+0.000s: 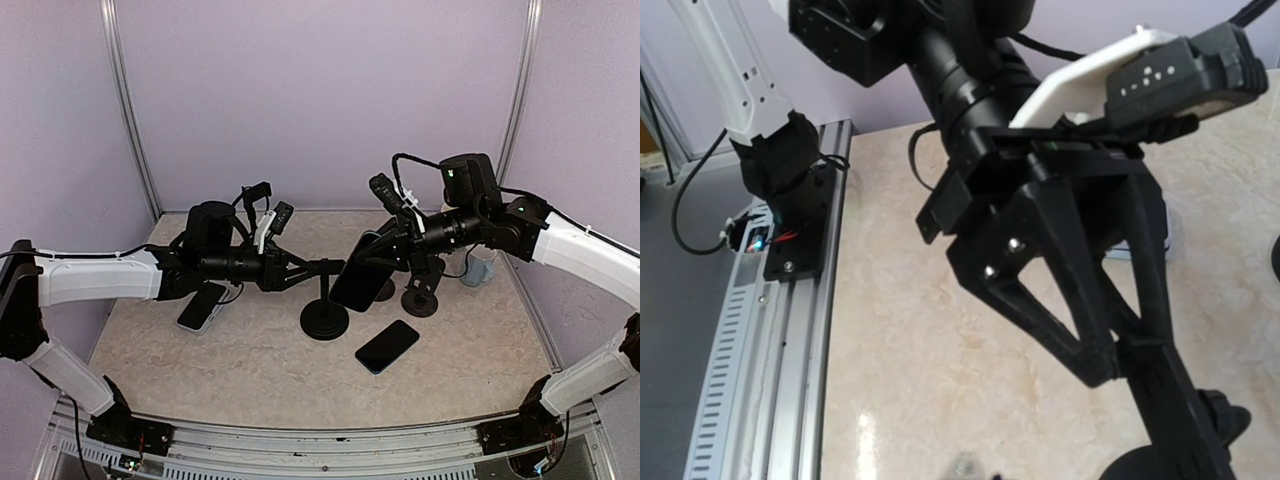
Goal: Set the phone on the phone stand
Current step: Hold the phone stand at the center of the board.
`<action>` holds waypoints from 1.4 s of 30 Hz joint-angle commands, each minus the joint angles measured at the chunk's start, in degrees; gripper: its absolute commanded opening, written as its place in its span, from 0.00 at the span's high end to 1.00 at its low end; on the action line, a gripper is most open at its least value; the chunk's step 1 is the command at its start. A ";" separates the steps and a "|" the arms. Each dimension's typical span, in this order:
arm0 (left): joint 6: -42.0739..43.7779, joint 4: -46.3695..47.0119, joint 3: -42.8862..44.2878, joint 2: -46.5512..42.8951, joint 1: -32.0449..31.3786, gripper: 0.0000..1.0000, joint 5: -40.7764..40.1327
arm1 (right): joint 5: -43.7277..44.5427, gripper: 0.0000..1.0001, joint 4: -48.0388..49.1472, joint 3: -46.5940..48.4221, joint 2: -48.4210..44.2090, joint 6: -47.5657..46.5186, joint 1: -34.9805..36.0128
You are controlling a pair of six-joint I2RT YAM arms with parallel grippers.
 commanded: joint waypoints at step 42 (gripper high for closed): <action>1.57 1.03 0.05 -0.10 0.64 1.00 3.37 | -4.35 1.00 -0.15 8.04 -0.33 -1.15 -0.51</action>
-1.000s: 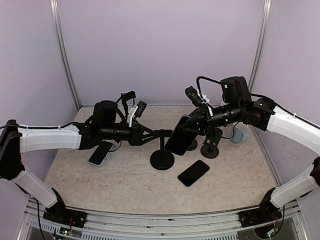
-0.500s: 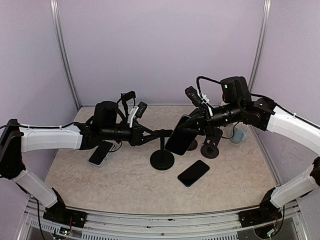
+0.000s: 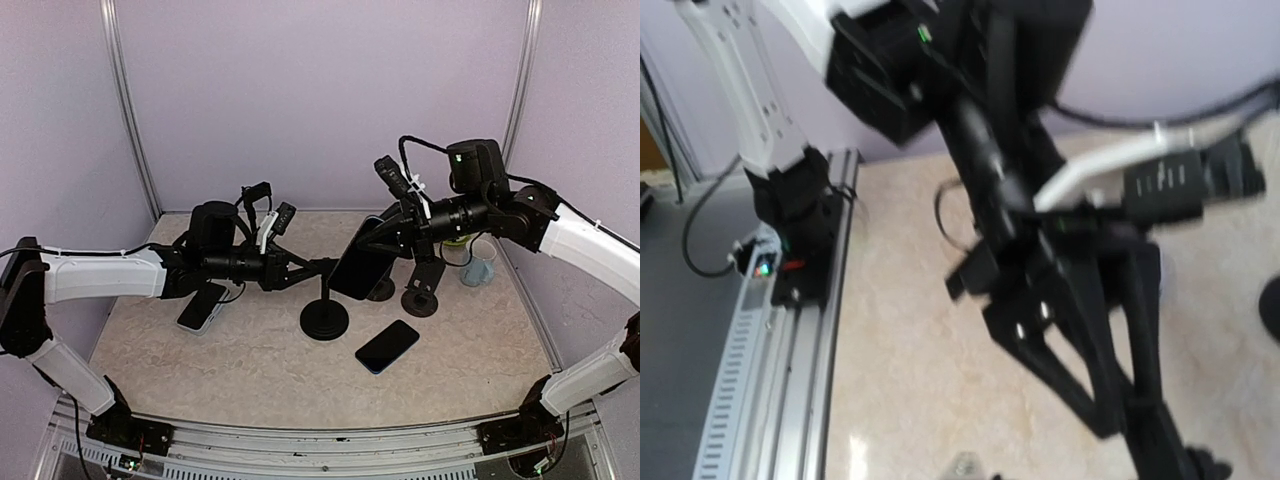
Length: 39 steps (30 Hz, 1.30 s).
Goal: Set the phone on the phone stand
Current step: Hold the phone stand at the center of the board.
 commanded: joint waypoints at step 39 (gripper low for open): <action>6.66 -5.09 -3.59 -8.44 -5.44 1.00 7.01 | -19.28 1.00 -25.14 22.98 23.81 -27.93 7.94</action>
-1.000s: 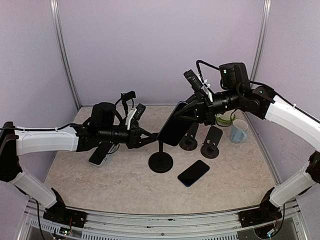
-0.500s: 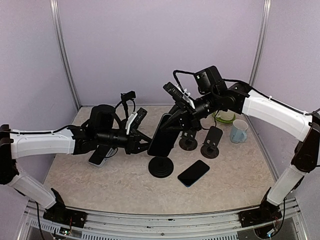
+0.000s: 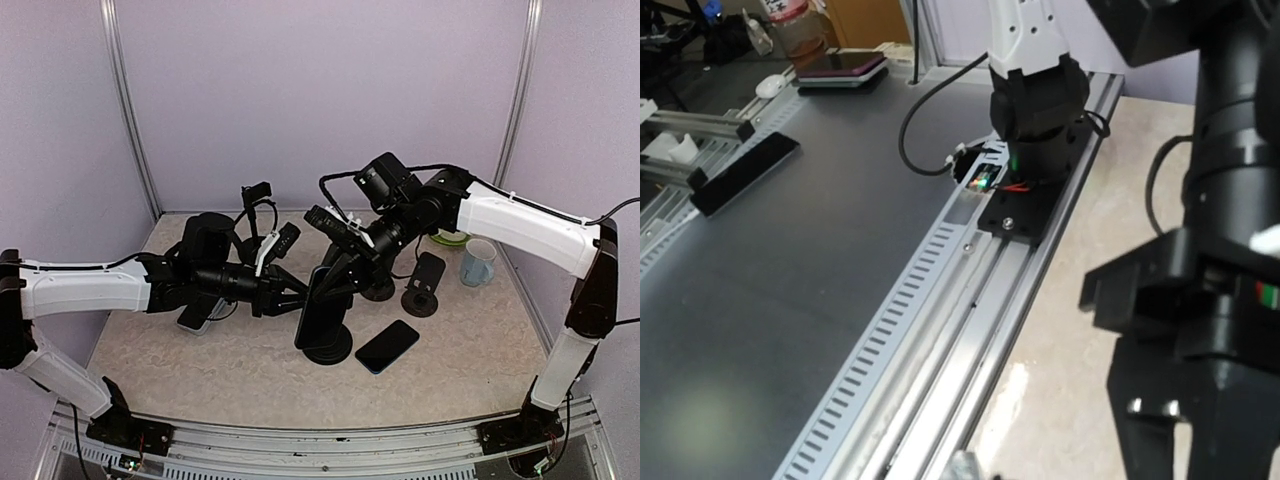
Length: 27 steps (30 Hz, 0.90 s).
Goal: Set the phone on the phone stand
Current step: Hold the phone stand at the center of the board.
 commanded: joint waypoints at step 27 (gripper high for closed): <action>5.01 -3.99 3.17 -1.07 -0.77 1.00 4.70 | 0.91 1.00 -8.81 8.35 8.56 -8.53 -2.78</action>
